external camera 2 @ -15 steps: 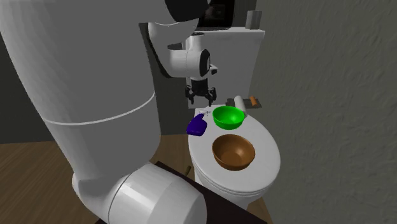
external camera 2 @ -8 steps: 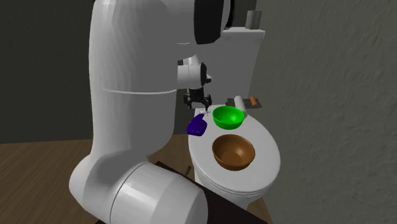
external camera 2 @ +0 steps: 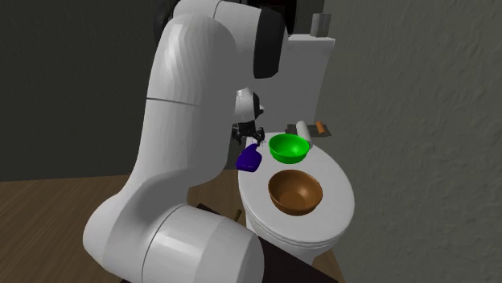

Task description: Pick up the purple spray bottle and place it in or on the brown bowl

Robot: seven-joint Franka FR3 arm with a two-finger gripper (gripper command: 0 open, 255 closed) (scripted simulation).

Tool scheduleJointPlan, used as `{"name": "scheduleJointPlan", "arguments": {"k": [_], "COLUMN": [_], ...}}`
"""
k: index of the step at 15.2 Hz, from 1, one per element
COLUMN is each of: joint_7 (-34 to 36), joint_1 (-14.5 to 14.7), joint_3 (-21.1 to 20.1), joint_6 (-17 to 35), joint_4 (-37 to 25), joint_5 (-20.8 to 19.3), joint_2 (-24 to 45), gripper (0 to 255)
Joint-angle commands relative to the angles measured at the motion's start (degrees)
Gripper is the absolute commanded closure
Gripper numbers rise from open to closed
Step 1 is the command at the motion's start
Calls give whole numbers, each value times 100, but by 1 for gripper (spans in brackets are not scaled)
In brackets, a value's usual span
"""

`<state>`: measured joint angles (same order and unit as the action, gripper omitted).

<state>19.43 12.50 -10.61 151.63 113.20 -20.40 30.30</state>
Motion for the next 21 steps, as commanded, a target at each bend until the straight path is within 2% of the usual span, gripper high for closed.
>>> {"name": "scheduleJointPlan", "arguments": {"k": [1, 12, 13, 21], "joint_7": [32, 71, 71, 71], "joint_1": [28, 65, 65, 65], "joint_3": [50, 108, 108, 109], "joint_6": [92, 195, 195, 195], "joint_4": [-65, -149, -149, -150], "joint_5": [-54, -111, -111, -111], "joint_2": [152, 339, 339, 340], "gripper": [0, 0, 255, 255]}}
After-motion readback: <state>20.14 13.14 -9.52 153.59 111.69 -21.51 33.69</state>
